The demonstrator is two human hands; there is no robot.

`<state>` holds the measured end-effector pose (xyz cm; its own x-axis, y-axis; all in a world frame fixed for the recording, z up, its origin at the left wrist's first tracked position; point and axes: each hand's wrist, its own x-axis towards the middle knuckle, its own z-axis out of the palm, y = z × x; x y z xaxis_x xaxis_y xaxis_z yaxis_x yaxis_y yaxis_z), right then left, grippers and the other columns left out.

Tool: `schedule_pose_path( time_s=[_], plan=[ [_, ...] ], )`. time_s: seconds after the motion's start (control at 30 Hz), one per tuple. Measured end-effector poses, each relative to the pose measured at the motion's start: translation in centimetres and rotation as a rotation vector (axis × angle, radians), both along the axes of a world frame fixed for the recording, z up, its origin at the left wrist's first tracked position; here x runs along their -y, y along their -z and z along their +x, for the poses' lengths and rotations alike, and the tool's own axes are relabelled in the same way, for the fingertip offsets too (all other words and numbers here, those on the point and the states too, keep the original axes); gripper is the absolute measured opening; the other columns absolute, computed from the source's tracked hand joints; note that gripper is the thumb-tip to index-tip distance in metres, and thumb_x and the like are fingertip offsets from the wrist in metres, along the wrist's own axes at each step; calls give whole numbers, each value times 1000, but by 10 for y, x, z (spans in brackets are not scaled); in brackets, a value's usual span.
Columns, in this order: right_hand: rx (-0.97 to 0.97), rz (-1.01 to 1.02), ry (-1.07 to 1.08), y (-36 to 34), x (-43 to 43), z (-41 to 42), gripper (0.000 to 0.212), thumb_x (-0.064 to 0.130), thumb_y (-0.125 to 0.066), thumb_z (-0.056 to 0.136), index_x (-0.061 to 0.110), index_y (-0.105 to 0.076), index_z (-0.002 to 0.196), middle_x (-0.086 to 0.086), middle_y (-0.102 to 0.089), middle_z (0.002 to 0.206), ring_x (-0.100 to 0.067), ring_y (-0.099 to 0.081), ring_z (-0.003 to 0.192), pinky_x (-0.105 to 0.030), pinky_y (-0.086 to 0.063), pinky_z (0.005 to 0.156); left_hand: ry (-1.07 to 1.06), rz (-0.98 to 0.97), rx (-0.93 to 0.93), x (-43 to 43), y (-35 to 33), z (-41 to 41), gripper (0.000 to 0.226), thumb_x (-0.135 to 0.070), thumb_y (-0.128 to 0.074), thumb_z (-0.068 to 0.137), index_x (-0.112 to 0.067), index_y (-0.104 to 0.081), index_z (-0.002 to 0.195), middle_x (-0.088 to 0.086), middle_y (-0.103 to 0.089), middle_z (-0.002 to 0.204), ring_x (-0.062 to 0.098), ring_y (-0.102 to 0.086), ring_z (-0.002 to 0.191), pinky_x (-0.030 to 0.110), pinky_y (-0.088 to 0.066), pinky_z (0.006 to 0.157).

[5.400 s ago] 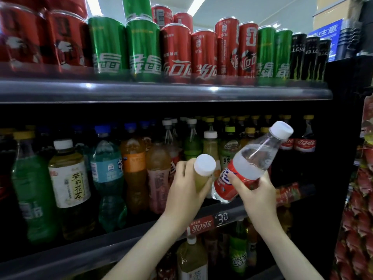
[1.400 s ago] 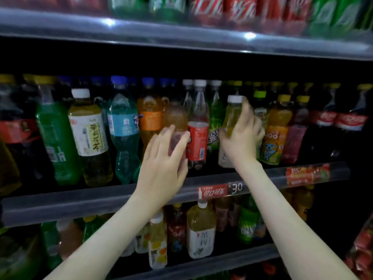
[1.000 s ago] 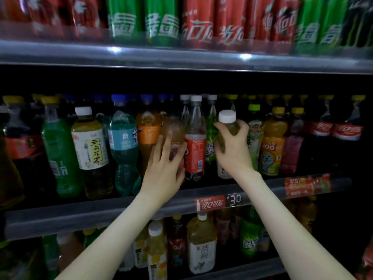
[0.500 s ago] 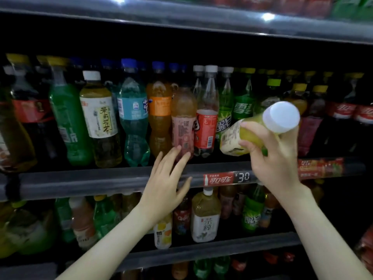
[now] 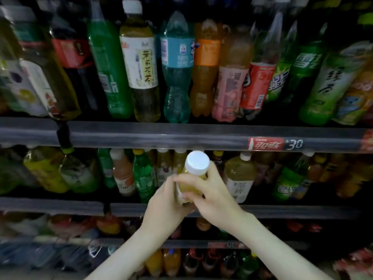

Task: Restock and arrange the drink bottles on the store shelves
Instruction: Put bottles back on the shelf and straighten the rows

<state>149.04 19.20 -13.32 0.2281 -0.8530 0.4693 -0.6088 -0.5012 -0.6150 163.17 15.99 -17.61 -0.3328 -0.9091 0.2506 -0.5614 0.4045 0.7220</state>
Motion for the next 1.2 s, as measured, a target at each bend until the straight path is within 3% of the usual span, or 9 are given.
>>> schedule_pose_path(
  time_s=[0.13, 0.23, 0.37, 0.47, 0.57, 0.8, 1.0, 1.1, 1.2],
  plan=[
    [-176, 137, -113, 48, 25, 5, 54, 9, -45, 100, 42, -41, 141, -1, -23, 148, -12, -25, 138, -19, -29, 108, -71, 173, -10, 24, 46, 22, 60, -36, -78, 74, -37, -33, 114, -17, -52, 104, 15, -59, 100, 27, -48, 71],
    [-253, 174, -117, 75, 32, -13, 61, 1, -40, 98, 45, -40, 140, 3, -3, 161, -8, -3, 148, -16, -19, 114, -117, 264, -97, 41, 62, 28, 56, -32, -80, 74, -36, -36, 109, -15, -58, 102, 14, -61, 95, 28, -52, 70],
    [-83, 106, 350, 94, 41, -36, 40, 8, -47, 95, 20, -51, 133, -3, -44, 140, -15, -45, 127, -45, -45, 103, -123, 335, -175, 69, 68, 18, 60, -23, -83, 71, -28, -39, 110, -16, -57, 97, 10, -58, 91, 24, -45, 76],
    [18, 305, 621, 89, 64, -39, 61, 30, -64, 90, 13, -35, 142, -7, -43, 140, -21, -42, 129, -39, -39, 107, -84, 357, -131, 87, 78, 7, 61, -22, -83, 72, -24, -40, 115, -5, -61, 104, 17, -61, 97, 29, -49, 79],
    [-159, 453, 622, 88, 82, -33, 78, 45, -67, 84, 13, -28, 144, -9, -41, 139, -27, -45, 125, -39, -42, 99, -55, 344, -78, 100, 82, -6, 61, -21, -80, 74, -16, -41, 121, 6, -65, 110, 26, -62, 101, 32, -51, 79],
    [-131, 478, 658, 97, 95, -23, 63, 50, -67, 82, 11, -40, 123, -7, -60, 107, -28, -63, 97, -35, -53, 76, 58, 369, 134, 114, 96, -16, 52, -22, -70, 85, -10, -39, 125, 10, -62, 111, 28, -61, 101, 32, -49, 79],
    [-215, 480, 697, 93, 90, -25, 70, 48, -64, 86, 2, -34, 130, -14, -61, 112, -32, -62, 101, -34, -49, 77, 92, 364, 351, 116, 100, -20, 29, -24, -59, 92, -8, -51, 115, 12, -64, 107, 28, -63, 97, 39, -52, 83],
    [-207, 527, 661, 91, 89, -28, 74, 52, -64, 85, 3, -33, 131, -13, -60, 110, -31, -62, 99, -38, -53, 78, 55, 304, 556, 104, 80, -23, 32, -29, -51, 96, -6, -47, 118, 12, -64, 106, 28, -63, 95, 34, -49, 70],
    [-119, 538, 619, 86, 83, -32, 60, 42, -66, 86, 9, -38, 127, -11, -62, 108, -29, -63, 98, -42, -54, 81, -40, 73, 873, 81, 45, -25, 42, -29, -42, 100, -2, -37, 131, 11, -64, 112, 29, -64, 101, 34, -47, 67]
  ],
)
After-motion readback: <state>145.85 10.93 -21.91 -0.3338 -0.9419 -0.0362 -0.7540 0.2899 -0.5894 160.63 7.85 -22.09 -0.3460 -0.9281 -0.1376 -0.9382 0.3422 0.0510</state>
